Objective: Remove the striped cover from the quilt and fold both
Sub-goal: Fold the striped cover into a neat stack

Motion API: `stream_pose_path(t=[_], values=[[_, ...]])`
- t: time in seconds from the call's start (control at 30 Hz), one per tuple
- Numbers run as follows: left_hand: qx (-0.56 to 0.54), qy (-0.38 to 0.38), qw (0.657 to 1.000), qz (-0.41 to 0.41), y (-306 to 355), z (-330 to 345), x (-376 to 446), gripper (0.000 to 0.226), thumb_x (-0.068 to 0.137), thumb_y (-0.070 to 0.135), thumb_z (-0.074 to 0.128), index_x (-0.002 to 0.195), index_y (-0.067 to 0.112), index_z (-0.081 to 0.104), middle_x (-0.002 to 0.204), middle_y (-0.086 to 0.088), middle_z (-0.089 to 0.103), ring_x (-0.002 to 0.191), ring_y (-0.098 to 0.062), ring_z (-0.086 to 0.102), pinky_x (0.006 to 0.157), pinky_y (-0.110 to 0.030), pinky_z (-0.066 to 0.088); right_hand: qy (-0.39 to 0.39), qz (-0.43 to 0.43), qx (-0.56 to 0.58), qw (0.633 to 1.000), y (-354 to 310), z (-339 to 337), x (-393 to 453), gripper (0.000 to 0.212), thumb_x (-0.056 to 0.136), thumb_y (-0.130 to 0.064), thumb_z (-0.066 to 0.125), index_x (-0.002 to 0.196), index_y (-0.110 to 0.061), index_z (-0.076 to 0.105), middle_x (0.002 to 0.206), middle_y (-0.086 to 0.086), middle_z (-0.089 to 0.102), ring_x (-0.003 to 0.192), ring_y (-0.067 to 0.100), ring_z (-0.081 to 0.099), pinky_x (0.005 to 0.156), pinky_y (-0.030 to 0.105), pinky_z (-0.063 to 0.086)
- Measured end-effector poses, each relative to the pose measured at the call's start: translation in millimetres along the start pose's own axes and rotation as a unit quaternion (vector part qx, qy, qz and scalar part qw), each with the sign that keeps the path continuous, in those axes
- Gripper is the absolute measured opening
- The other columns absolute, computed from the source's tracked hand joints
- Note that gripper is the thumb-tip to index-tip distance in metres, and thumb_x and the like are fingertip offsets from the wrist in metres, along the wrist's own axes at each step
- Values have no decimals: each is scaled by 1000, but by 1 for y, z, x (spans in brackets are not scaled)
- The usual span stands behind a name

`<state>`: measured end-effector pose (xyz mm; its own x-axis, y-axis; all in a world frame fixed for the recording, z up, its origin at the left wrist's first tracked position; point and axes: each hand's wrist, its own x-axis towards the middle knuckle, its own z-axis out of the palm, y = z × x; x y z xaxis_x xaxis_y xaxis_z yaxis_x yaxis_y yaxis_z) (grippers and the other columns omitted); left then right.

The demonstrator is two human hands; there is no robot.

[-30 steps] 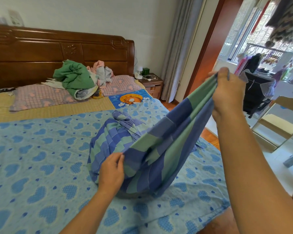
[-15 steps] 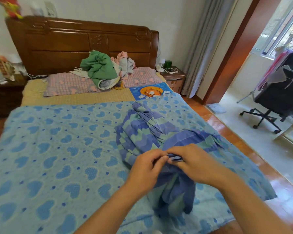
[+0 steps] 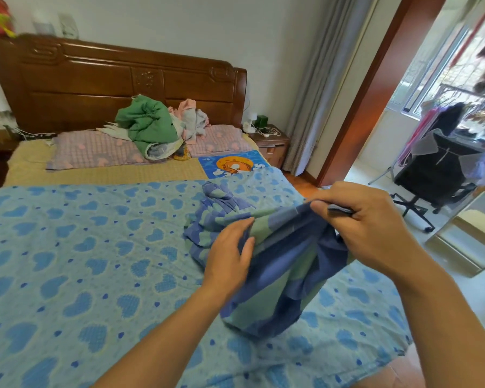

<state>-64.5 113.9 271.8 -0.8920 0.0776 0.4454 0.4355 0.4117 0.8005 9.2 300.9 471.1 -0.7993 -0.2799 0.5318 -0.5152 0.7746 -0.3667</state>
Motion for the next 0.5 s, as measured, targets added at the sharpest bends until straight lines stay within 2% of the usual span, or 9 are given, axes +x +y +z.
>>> stream_pose_path(t=[0.17, 0.3, 0.4, 0.5], values=[[-4, -25, 999, 29, -3, -8, 11, 33, 94, 45, 53, 123, 32, 64, 121, 22, 63, 114, 6, 56, 98, -21, 47, 19, -4, 9, 1000, 3, -7, -2, 13, 89, -9, 69, 93, -18, 78, 77, -8, 63, 77, 12, 61, 67, 15, 42], [3, -14, 999, 32, -9, -7, 2, 27, 92, 41, 57, 114, 33, 68, 112, 22, 67, 106, 6, 60, 91, -17, 48, 58, 9, -14, 998, 4, -6, -1, 14, 89, -10, 70, 92, -20, 79, 78, -9, 60, 77, 11, 59, 69, 14, 40], [4, 5, 999, 47, -12, -3, -3, 21, 94, 32, 61, 113, 30, 70, 111, 19, 66, 105, 2, 61, 91, -18, 48, 64, 21, -14, 998, 0, -6, 1, 16, 89, -10, 70, 93, -22, 79, 83, -7, 60, 82, 11, 59, 72, 12, 41], [2, 27, 999, 43, -11, 0, -2, 19, 94, 24, 65, 111, 27, 70, 109, 16, 65, 103, -1, 61, 89, -19, 48, 56, 18, -7, 998, -5, -6, 2, 17, 90, -9, 69, 93, -23, 79, 86, -3, 62, 84, 12, 60, 73, 17, 44]])
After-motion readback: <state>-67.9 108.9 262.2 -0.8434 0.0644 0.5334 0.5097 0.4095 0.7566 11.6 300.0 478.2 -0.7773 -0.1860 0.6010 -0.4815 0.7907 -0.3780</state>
